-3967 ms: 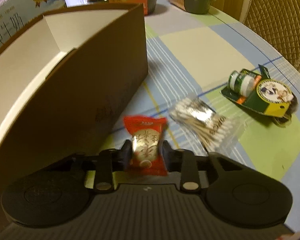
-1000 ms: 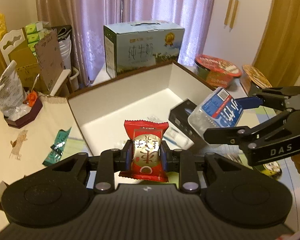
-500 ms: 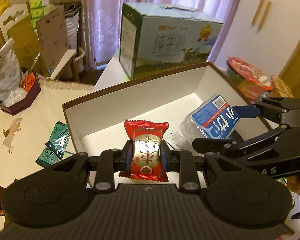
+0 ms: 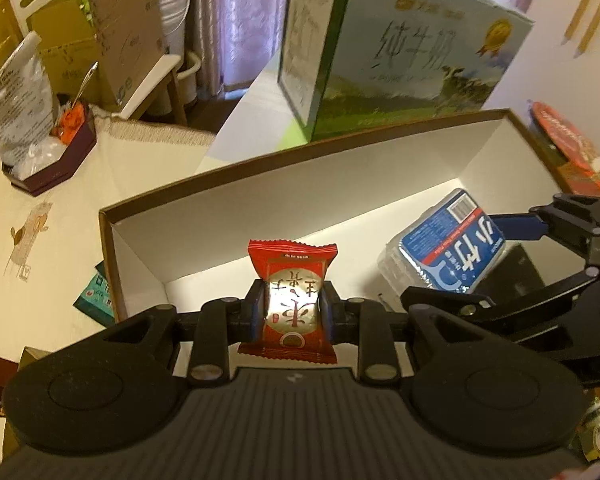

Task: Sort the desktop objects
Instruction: 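Lift the floss box and candy packet and carry them over the brown box, then lower and release the floss box and candy packet into the brown box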

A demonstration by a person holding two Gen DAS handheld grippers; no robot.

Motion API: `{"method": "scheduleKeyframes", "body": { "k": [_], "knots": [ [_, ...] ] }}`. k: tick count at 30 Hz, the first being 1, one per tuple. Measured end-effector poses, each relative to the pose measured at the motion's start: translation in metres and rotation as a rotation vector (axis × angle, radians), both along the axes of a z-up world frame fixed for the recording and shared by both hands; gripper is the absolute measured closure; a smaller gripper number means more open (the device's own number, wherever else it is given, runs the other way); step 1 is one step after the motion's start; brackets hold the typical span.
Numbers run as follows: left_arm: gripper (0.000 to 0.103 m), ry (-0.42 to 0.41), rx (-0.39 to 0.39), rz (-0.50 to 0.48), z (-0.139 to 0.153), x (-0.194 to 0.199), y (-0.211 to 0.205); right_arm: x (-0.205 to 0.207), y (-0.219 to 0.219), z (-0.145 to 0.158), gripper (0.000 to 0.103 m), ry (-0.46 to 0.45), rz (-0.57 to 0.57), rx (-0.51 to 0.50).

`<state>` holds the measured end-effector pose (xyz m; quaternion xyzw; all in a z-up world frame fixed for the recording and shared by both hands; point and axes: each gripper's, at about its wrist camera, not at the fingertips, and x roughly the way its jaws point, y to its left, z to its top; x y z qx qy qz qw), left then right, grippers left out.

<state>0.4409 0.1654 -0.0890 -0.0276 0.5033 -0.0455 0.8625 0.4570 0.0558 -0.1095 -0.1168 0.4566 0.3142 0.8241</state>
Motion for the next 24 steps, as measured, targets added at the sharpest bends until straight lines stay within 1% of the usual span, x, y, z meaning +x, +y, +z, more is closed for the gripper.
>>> {"method": "scheduleKeyframes", "body": {
  "k": [3, 4, 6, 10, 12, 17, 19, 21, 23, 24],
  "knots": [
    [0.078, 0.002, 0.012, 0.005, -0.004, 0.005, 0.000, 0.005, 0.000, -0.004, 0.020, 0.004, 0.012, -0.001],
    [0.076, 0.003, 0.019, 0.006, -0.005, 0.006, 0.000, 0.006, 0.001, -0.006, 0.020, 0.006, 0.012, -0.001],
    [0.075, -0.003, 0.032, -0.005, -0.006, 0.007, -0.002, 0.009, 0.000, -0.008, 0.020, 0.011, 0.014, -0.003],
    [0.066, -0.021, 0.068, -0.024, -0.004, 0.008, -0.005, 0.013, 0.001, -0.014, 0.020, 0.020, 0.020, -0.010],
    [0.066, -0.019, 0.069, -0.028, -0.003, 0.009, -0.005, 0.013, 0.002, -0.016, 0.020, 0.026, 0.028, -0.014],
    [0.064, -0.015, 0.070, -0.032, -0.002, 0.010, -0.004, 0.012, 0.009, -0.019, 0.020, 0.036, 0.077, -0.002],
    [0.060, -0.019, 0.074, -0.035, -0.001, 0.009, -0.005, 0.009, 0.013, -0.018, 0.019, 0.024, 0.114, 0.007],
    [0.057, -0.027, 0.079, -0.039, 0.001, 0.007, -0.007, 0.004, 0.016, -0.017, 0.016, 0.002, 0.146, 0.007],
    [0.055, -0.031, 0.082, -0.039, 0.003, 0.006, -0.008, -0.002, 0.016, -0.014, 0.005, -0.027, 0.162, 0.012],
    [0.055, -0.032, 0.083, -0.040, 0.004, 0.005, -0.008, -0.004, 0.015, -0.013, 0.004, -0.037, 0.165, 0.012]
  ]
}}
